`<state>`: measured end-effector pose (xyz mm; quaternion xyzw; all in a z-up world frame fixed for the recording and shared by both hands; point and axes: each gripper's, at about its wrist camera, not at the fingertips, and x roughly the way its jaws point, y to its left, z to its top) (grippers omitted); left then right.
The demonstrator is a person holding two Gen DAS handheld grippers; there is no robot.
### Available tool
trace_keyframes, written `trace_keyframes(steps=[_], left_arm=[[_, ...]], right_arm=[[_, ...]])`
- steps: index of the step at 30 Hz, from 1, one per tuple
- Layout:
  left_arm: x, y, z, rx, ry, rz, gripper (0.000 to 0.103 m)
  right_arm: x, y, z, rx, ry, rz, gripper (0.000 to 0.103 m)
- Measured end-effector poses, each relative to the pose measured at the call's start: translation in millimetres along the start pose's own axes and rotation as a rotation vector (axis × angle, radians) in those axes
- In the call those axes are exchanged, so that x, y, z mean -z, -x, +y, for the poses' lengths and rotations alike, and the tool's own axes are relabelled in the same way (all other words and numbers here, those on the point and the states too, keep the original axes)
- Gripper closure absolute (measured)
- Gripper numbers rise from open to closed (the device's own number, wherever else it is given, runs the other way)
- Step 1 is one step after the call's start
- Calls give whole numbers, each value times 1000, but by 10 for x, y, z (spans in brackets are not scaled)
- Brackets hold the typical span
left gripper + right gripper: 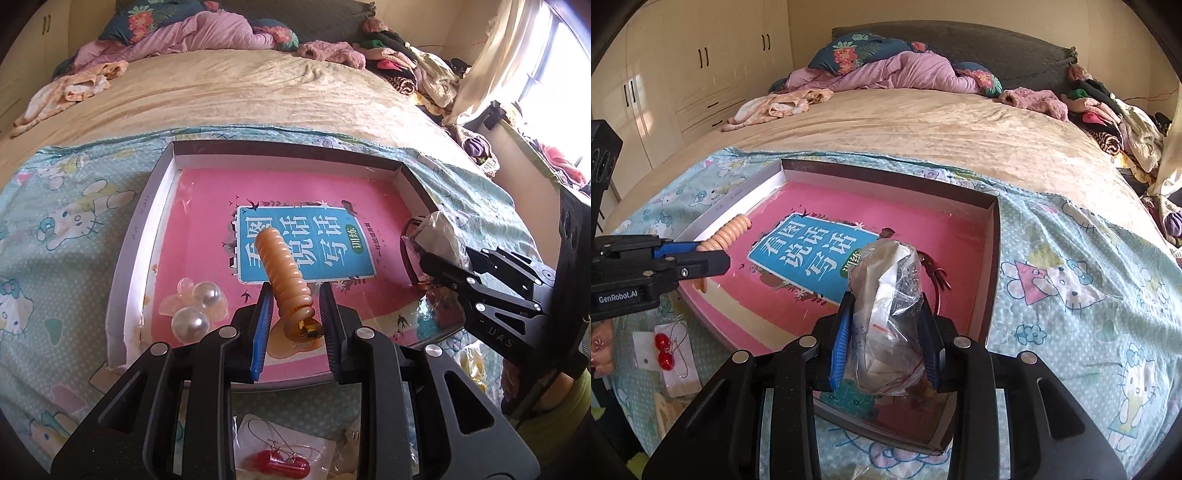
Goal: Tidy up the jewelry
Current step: 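Lower the plastic bag into the box and open the right tool while the left tool carries the hair tie, then lower the orange spiral hair tie into the box and open the left tool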
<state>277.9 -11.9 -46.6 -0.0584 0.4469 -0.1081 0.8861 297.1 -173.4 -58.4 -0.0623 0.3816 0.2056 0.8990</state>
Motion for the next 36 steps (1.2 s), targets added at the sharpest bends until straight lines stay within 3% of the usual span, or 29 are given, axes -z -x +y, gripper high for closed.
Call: trace_keyframes(steps=[20,31,36], left_arm=[[23,-266,1,12,-12,58,85],[35,-278,-10,6,-18,68,84],[21,-265,-22,-2,-19,67,69]], right_arm=[[-119,-64,-24,-8,-45,-5,66],[-115,152,-17,-15,-59,-44,55],[-107,270,3,-2,-57,-64,45]])
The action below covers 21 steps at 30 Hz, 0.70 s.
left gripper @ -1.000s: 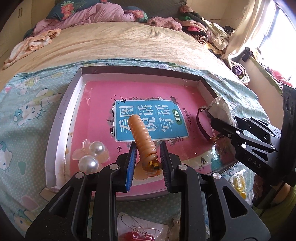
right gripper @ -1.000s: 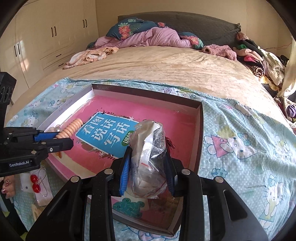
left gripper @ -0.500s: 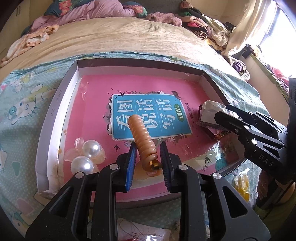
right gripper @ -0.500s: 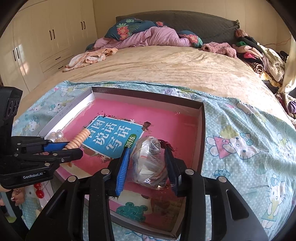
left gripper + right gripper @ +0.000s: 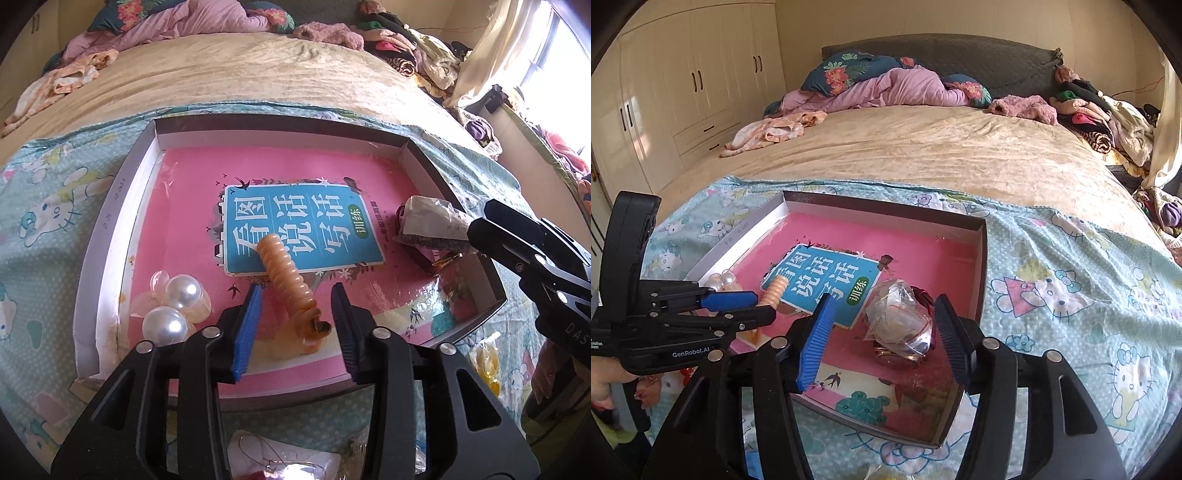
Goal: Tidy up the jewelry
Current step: 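Lower the orange spiral hair tie into the box and open the left tool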
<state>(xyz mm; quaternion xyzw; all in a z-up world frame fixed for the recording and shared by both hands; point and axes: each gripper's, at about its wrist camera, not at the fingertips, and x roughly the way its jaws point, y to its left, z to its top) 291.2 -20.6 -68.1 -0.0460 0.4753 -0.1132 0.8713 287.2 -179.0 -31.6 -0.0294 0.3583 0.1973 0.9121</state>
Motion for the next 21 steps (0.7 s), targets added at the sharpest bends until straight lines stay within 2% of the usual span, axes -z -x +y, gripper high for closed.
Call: trace_keyframes(steps=[2,5,8,11,13,15,21], left_arm=[[1,15,3,-3,-1,-2,68],[8,54,1,-5,-1,-7,65],[2,122,-4,-7,0,-21,57],[-4,198,11,-11,7,-36,48],[-6,262,24,-8,13,-46,46],[-7,321,36,-10,20,-57,36],[-2,514,46,-32,35,-100,15]], right_arm=[[5,54,-1,3,-1,-9,41],[19,124,-10,15,-10,-22,28],[27,194,-26,18,-17,-35,27],[31,265,-31,26,-22,-48,22],[35,315,-36,30,-26,-56,20],[42,361,-41,31,-32,-64,17],[76,486,-47,35,-39,-77,14]])
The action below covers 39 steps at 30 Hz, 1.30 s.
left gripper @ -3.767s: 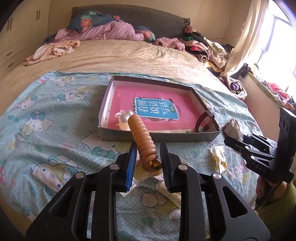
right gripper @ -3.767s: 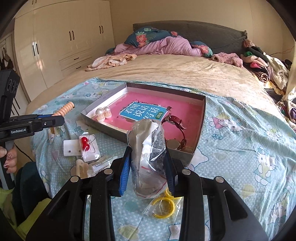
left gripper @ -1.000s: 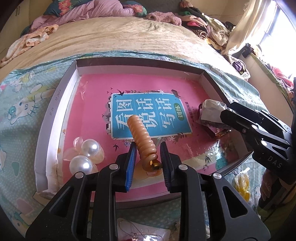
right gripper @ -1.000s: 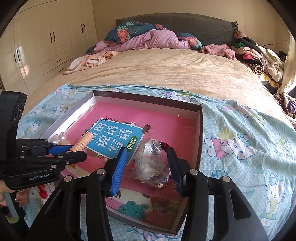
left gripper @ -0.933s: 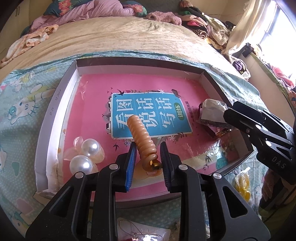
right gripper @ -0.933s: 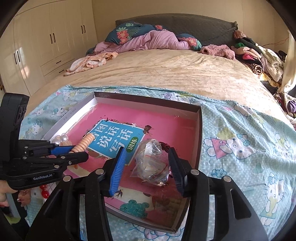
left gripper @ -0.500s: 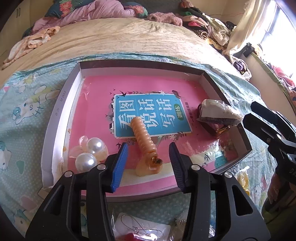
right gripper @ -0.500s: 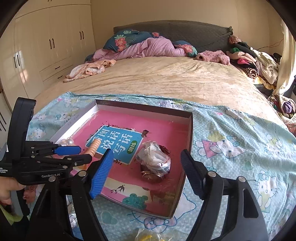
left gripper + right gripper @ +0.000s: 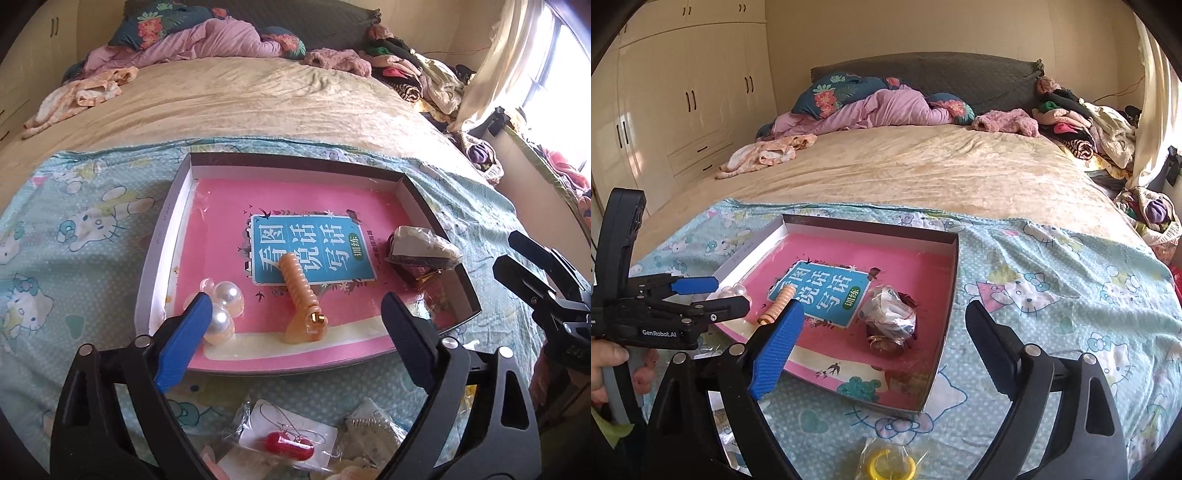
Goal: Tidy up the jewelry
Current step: 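Lower the orange spiral hair tie into the box and open the left tool, then withdraw both tools from the box back over the bed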
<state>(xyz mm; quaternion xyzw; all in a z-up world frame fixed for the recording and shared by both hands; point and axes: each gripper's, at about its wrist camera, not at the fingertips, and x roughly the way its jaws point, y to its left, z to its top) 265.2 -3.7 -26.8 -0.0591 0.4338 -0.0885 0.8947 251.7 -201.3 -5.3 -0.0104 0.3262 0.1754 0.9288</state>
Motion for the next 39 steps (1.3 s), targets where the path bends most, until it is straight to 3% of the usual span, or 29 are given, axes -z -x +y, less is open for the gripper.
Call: trace_keyframes(steps=[4,39], left_arm=[[-3,141,35,-3,21,-28,10],[294,909,113,-28,44,-144,10]], right_arm=[[-3,87,13,-3,0,-11,14],[72,735,383,-34,67,-78,12]])
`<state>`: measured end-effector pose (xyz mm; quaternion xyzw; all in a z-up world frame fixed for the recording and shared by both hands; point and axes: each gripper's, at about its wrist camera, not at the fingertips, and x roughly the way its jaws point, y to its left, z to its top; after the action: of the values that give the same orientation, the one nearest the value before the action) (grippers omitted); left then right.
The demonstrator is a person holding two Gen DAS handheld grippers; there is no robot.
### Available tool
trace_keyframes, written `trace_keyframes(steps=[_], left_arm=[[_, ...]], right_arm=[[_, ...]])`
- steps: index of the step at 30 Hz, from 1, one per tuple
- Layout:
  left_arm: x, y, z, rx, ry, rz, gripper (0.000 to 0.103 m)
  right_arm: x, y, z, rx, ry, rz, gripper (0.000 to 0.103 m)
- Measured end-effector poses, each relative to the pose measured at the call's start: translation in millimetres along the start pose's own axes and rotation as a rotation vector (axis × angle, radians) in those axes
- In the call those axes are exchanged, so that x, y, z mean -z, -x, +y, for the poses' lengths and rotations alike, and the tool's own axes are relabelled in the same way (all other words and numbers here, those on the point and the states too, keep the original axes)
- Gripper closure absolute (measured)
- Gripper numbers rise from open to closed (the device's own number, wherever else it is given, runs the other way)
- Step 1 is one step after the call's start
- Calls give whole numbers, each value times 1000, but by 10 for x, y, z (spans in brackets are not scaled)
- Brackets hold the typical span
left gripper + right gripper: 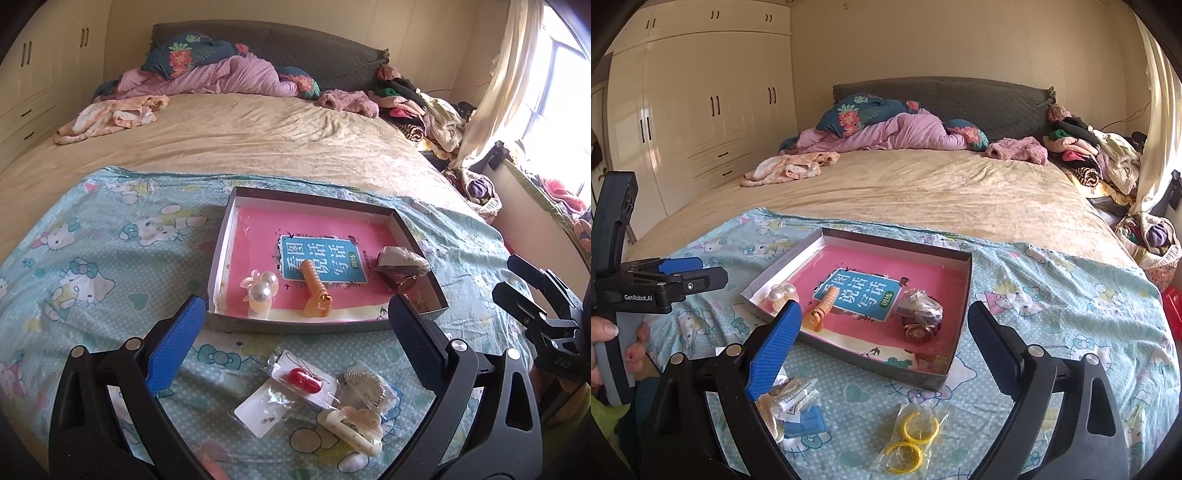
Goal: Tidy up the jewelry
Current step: 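Withdraw both tools from the box back over the bed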
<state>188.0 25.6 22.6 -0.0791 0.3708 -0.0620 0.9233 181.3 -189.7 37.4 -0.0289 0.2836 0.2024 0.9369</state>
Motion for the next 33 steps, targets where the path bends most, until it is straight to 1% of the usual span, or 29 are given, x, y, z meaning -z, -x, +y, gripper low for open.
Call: trace_keyframes(steps=[18,33], left_arm=[[278,164,101,-23,11,15,10],[515,232,203,-36,27,31,10]], right_arm=[[130,87,245,-41,40,28,12],[297,51,435,-76,71,81,12]])
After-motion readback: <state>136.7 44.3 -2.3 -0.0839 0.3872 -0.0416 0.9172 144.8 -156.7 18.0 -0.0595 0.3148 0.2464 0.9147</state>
